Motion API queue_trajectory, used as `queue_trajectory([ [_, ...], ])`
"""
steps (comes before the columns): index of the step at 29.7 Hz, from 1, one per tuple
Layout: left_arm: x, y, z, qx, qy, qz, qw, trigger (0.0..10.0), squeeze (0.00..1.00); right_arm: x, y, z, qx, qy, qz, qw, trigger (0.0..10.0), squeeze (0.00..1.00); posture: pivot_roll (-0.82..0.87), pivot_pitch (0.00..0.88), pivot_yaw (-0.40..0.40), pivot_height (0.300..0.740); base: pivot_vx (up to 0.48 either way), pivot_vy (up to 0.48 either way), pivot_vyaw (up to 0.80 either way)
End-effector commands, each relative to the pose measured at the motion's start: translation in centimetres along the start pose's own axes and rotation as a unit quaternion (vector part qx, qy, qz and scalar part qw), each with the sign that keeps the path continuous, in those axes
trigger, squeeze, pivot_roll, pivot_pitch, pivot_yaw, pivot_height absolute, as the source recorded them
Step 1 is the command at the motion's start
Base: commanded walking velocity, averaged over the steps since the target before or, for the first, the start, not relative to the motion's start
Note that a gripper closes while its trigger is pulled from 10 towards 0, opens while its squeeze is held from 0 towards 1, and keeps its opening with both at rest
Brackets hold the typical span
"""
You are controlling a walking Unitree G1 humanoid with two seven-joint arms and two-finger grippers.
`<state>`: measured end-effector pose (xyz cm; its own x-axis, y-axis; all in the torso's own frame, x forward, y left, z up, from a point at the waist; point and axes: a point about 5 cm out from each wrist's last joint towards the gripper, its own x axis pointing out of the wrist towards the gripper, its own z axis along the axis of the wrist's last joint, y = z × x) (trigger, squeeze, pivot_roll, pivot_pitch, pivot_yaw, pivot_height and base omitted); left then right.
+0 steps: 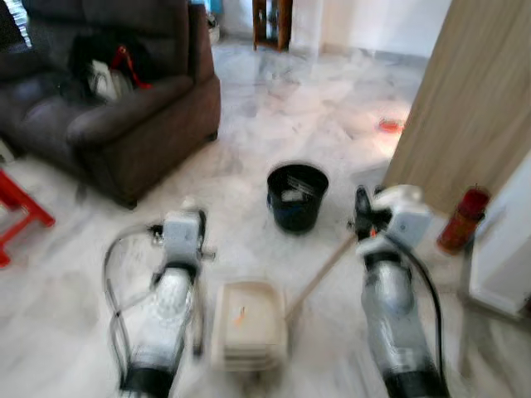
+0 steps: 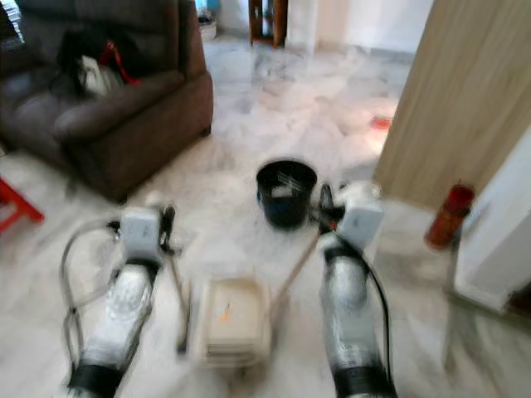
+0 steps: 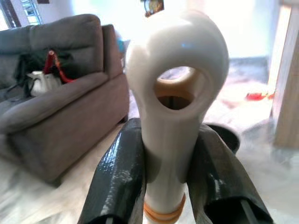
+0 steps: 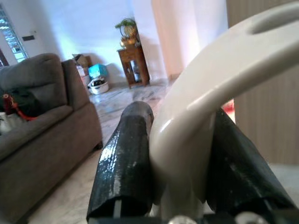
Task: Sweep floor
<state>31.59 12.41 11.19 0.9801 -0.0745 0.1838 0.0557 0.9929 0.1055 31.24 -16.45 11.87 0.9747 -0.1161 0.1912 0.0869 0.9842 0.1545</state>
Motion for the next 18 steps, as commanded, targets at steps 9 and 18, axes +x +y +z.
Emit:
queue_trajectory([
  [9, 0.73, 1.23, 1.18, 0.014, -0.03, -0.004, 0.999, 10.0, 0.0, 0.44, 1.67, 1.31, 0.002, -0.039, 0.014, 0.999, 10.0, 0.0, -0.14, 0.0, 0.075, 0.74, 0.0, 0.0, 0.0],
  [18, 0.81, 1.07, 1.22, 0.012, -0.03, -0.009, 0.999, 10.0, 0.0, 0.27, 1.61, 1.28, -0.002, -0.04, 0.012, 0.999, 10.0, 0.0, -0.15, 0.0, 0.081, 0.74, 0.0, 0.0, 0.0],
])
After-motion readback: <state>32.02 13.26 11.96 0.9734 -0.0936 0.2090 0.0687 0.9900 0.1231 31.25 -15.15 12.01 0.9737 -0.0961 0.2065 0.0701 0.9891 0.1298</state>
